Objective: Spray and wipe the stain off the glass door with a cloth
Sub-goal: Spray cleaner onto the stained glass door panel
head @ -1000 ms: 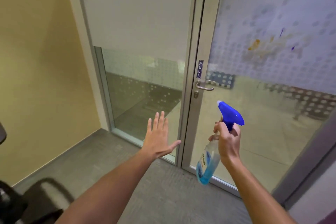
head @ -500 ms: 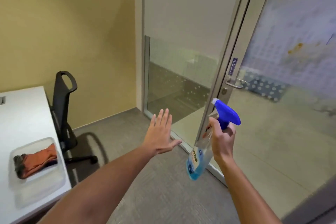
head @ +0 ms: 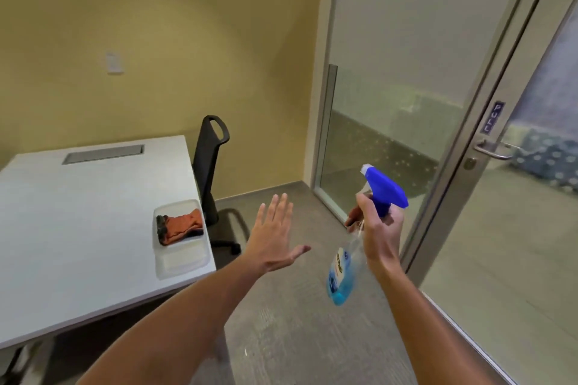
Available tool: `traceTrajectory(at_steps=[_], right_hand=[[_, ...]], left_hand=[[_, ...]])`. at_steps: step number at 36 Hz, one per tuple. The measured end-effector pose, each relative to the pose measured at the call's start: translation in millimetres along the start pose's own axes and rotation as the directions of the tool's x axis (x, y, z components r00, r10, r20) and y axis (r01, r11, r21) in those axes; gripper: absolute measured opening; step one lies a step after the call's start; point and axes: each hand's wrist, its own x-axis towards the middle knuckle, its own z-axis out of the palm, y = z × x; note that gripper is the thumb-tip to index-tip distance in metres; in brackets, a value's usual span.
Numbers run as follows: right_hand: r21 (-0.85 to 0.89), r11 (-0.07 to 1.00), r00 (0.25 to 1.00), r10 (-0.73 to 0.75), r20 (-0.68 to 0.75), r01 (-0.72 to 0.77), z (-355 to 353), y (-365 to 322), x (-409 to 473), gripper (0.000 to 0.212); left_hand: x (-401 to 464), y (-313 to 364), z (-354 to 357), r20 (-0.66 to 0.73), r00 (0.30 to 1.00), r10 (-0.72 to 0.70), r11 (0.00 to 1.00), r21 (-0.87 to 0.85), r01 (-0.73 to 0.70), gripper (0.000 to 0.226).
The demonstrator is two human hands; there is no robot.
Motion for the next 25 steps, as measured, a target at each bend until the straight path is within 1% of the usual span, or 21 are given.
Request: traceTrajectory(at_steps=[2,5,12,17,22,25], right_hand=[[-0.011,1.0,0.999,0.01,0.044,-0.009,14,5,-4,0.023],[0.0,1.0,0.994,0.031,0.103,-0.031,36,13,-9,0.021],[0.008,0.998,0.984,0.056,0.17,-0.058,96,28,-21,0.027],[-0.021,0.996,0.964,0.093,0.249,-0.091,147,34,-33,0.012],[-0.065,0.99,0.945,0.138,0.296,-0.125,200,38,-50,0.015],[-0.098,0.987,0.934,0.154,0.324,-0.128,233,42,-59,0.015]], left_hand=[[-13,-16,0,0.004,0.999,-0.033,0.999,-0.009,0.033,0.109],[-33,-42,3,0.017,0.996,-0.09,0.996,-0.005,0.09,0.109],[-74,-105,2,0.019,0.982,-0.188,0.981,-0.038,0.189,0.108],[-101,-155,7,0.007,0.974,-0.226,0.974,-0.028,0.226,0.113],[-127,-205,20,-0.012,0.964,-0.265,0.955,-0.141,0.261,0.114],[-137,-237,31,-0.012,0.955,-0.296,0.942,-0.168,0.29,0.112]])
